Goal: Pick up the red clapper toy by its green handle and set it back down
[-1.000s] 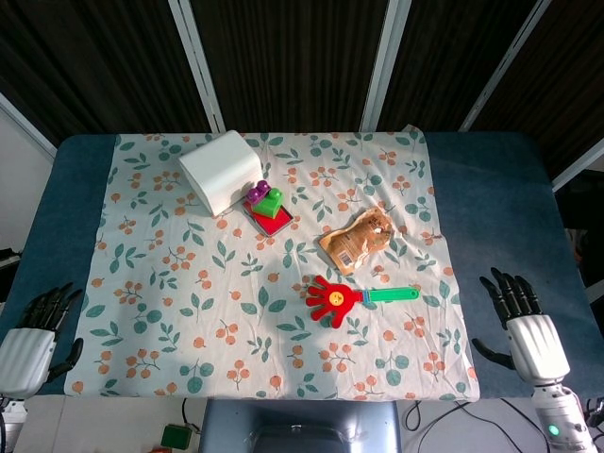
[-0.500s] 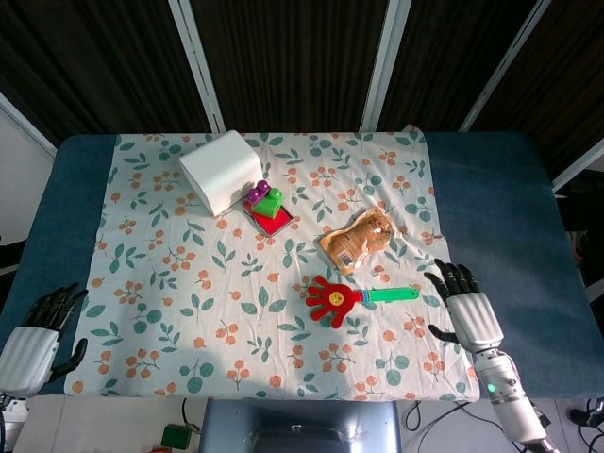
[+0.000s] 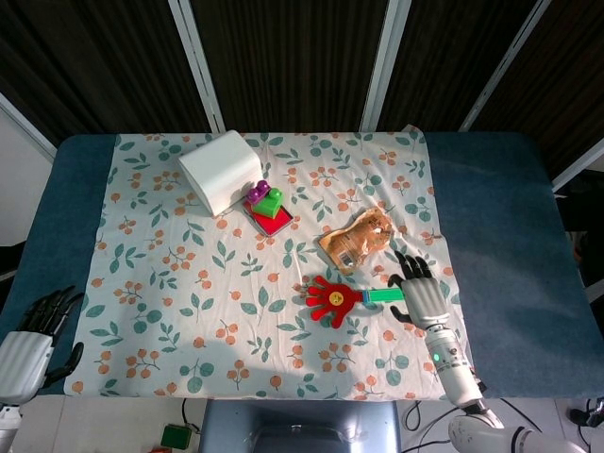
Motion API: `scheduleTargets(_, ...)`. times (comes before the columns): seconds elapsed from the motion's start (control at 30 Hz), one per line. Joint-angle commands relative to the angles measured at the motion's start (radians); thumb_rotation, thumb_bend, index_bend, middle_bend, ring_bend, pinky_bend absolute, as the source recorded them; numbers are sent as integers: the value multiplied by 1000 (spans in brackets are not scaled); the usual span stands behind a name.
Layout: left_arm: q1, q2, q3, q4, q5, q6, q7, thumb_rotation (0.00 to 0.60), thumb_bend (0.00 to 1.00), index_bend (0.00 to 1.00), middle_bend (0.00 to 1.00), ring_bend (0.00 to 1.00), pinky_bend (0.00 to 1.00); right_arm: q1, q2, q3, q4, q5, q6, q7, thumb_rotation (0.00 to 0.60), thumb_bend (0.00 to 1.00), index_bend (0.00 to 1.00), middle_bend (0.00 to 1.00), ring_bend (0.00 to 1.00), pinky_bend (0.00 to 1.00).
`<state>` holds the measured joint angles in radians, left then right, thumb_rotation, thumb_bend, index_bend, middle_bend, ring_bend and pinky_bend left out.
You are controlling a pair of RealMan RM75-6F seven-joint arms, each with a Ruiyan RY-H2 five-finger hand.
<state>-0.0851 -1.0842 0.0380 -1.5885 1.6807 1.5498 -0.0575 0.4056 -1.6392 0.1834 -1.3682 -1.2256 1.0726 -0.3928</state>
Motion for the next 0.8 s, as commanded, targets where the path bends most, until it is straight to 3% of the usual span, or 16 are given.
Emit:
scheduleTargets(0.03,-1,0,1,-1,2,-1,2,600,467,0,0,15,110,20,-28,9,29,11,-10,1,600,393,550,8,0,0)
scheduleTargets(0.8,1,1,2,-4,4,3,7,600,466,0,0,14,110,79,-84,4,77,63,-34,13,600,398,572,20,0,0)
